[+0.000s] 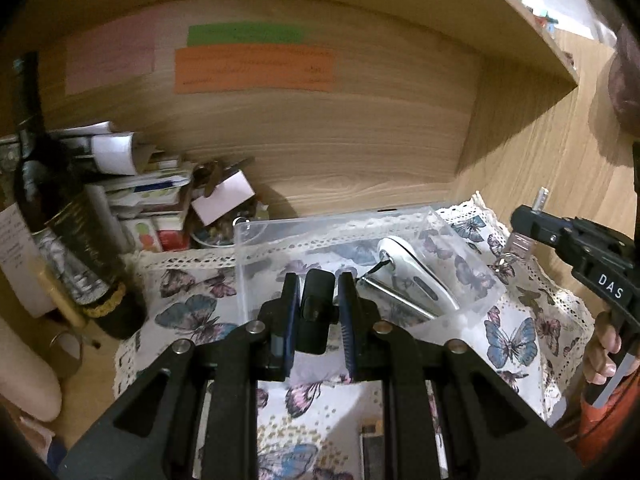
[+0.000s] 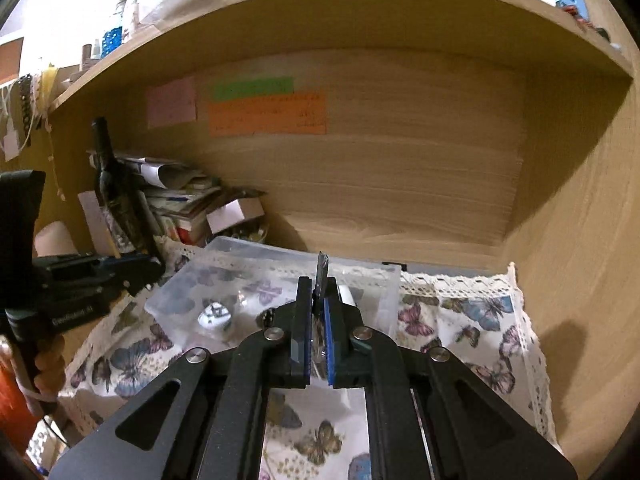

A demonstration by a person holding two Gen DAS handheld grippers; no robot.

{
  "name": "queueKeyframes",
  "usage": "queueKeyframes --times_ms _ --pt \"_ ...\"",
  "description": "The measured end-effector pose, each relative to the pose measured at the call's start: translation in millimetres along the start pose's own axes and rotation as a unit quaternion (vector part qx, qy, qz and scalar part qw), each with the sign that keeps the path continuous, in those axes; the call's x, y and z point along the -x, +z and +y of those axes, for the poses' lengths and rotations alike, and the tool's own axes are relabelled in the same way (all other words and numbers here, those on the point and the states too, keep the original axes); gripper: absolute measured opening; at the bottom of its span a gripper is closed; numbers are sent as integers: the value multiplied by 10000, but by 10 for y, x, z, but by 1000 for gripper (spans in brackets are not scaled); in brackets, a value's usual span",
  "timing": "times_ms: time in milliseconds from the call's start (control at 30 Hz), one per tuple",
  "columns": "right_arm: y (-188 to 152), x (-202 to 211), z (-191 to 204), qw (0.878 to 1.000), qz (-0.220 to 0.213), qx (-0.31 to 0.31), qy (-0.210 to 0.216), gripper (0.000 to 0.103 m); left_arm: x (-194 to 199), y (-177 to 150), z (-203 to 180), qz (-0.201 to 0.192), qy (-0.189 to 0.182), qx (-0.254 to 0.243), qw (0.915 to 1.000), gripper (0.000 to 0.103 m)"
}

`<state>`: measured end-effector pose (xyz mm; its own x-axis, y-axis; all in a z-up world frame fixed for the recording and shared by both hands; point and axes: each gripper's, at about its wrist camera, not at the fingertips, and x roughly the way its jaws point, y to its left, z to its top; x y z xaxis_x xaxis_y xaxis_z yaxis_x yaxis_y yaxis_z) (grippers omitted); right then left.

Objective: Organize rigid objects
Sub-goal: 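Drop the keys into the clear box with the right tool while the left tool releases the cylinder there, then grasp the black-and-gold box with the left tool while the right tool grasps a black knob piece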

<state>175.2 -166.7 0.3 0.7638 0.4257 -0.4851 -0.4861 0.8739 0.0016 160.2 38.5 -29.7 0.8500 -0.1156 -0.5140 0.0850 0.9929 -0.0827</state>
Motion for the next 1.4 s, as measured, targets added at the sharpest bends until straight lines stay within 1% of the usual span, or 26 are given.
queueKeyframes --times_ms 33,67,133,233,367,533,700,767,867,933,1067,1133,1200,1333,1400 --pt "0 -41 -4 10000 30 -17 57 4 -51 16 -14 46 -7 10 10000 19" --pt "0 -96 -6 9999 75 -35 121 4 -109 26 -31 211 -9 66 9998 19" --pt "-12 -227 -4 9994 213 -72 247 4 -234 34 -60 321 -81 71 9994 19" --pt "-58 -437 12 9978 509 -93 424 4 -449 23 -107 575 -167 65 9982 19" --pt "-153 -708 42 9947 907 -54 492 4 -655 -22 -173 840 -218 -21 9962 19" --pt "-241 -946 -3 9897 1275 -158 639 4 -805 -57 -190 1060 -251 23 9940 19" --pt "-252 -1018 41 9887 1383 -102 567 5 -787 -57 -155 1064 -123 78 9942 19" --pt "-234 -992 51 9895 1355 -91 499 6 -751 -48 -139 1047 -156 104 9943 19" --pt "-205 -888 45 9915 1224 -68 447 14 -671 -39 -125 1008 -199 131 9946 22" --pt "-192 -805 37 9927 1128 -55 417 27 -577 -39 -127 931 -184 103 9954 31" --pt "-208 -561 44 9953 903 1 337 38 -361 -53 -135 757 -135 40 9970 35" --pt "-239 -453 66 9959 835 4 347 48 -222 -73 -136 663 -142 46 9977 45" --pt "-277 -353 112 9964 777 52 326 51 -106 -98 -131 570 -112 45 9983 52" --pt "-408 -220 217 9962 776 50 403 63 127 -211 -111 436 33 9 9990 64" --pt "-494 -193 285 9956 824 51 449 63 196 -283 -78 431 61 -17 9991 68"
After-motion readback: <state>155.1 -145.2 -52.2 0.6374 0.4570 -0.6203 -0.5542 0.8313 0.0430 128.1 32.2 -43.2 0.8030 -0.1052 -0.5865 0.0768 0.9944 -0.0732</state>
